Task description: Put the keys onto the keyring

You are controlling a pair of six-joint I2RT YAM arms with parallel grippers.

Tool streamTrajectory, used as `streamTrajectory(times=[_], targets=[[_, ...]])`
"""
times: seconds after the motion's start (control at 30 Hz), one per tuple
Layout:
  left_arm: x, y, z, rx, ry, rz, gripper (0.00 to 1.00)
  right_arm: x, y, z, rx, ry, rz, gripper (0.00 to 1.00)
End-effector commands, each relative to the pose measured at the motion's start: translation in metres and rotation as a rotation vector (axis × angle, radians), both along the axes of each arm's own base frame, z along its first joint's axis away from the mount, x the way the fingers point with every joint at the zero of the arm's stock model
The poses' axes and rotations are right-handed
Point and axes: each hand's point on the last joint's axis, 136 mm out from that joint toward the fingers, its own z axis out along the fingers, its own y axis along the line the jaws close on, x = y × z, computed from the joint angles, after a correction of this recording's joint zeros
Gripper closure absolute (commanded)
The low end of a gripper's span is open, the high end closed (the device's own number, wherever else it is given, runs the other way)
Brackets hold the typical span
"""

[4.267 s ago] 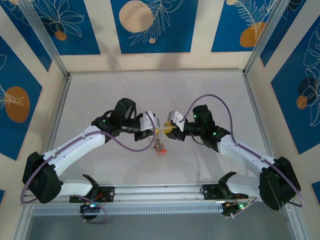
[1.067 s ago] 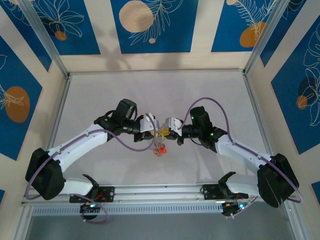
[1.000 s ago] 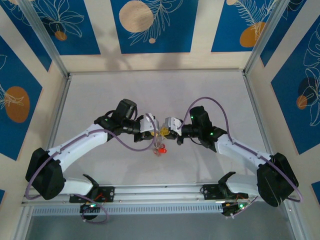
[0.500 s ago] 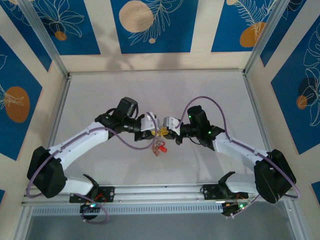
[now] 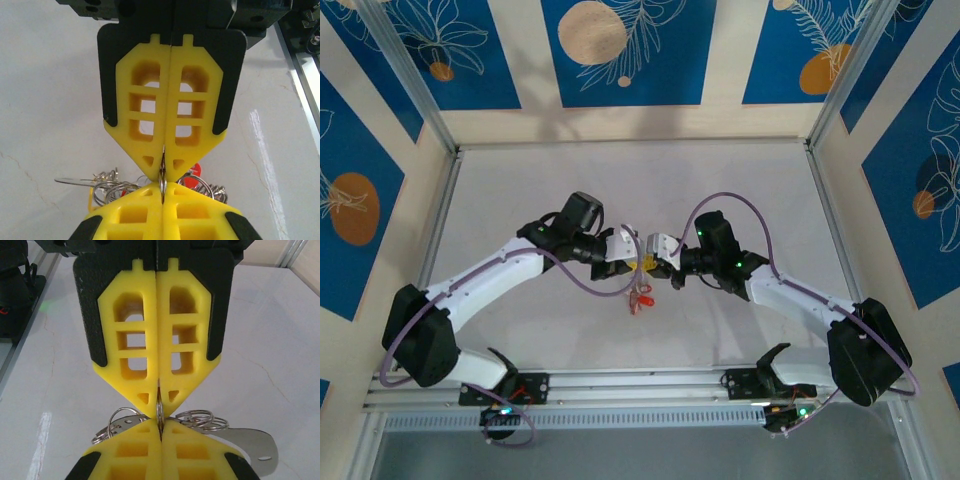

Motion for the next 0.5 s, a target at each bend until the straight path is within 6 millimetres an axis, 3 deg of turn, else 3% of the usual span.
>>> streamTrajectory(times=[0.0,0.17,0.23,0.47], targets=[[-0.003,-0.004,0.011,-0.016,-0.010,-0.022,1.00,0.001,0.002,0.016,0.041,-0.047,0.003,0.90],[-0.003,-0.009,0.024,-0.070,-0.007,-0.022,1.00,0.003,-0.006,0.010,0.040,-0.044,-0.031,0.74],[-0.004,-0.011,0.030,-0.098,-0.002,-0.029,1.00,0.002,-0.008,0.008,0.036,-0.039,-0.039,0.73],[-0.005,-0.014,0.044,-0.167,-0.010,-0.033,1.00,-0.002,-0.009,0.005,0.040,-0.010,-0.025,0.92]])
